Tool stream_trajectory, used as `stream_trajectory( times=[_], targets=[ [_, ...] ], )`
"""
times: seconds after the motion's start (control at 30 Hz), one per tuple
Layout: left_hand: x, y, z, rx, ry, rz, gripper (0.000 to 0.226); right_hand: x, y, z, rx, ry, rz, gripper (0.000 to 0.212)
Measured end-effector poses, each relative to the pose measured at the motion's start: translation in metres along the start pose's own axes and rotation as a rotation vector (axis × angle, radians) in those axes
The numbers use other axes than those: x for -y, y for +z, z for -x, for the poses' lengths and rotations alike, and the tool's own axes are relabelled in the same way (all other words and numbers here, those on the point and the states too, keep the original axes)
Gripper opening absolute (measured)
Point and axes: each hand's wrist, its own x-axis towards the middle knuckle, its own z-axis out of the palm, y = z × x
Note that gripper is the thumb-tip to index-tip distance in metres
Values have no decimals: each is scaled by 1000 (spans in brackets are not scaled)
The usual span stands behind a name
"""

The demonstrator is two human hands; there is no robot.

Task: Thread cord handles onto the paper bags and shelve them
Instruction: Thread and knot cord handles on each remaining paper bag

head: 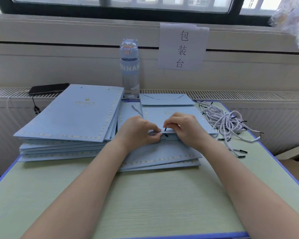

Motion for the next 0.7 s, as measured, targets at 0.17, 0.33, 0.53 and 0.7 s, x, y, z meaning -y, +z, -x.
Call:
stream_trajectory(
  times=[0.17,0.33,0.53,0.7],
  targets=[
    [4,1,1,-41,60,-37,35,5,-2,0,98,86,-23,17],
    [-4,-1,-2,-195,83,46,28,12,-19,-1,120,183,-157,23],
    [-11,-7,-7,-347,22,108,22,21,-33,0,38,189,-352,21],
    [-9,-5,-5,-338,-29,117,23,22,-32,2,62,173,-286,25]
  ],
)
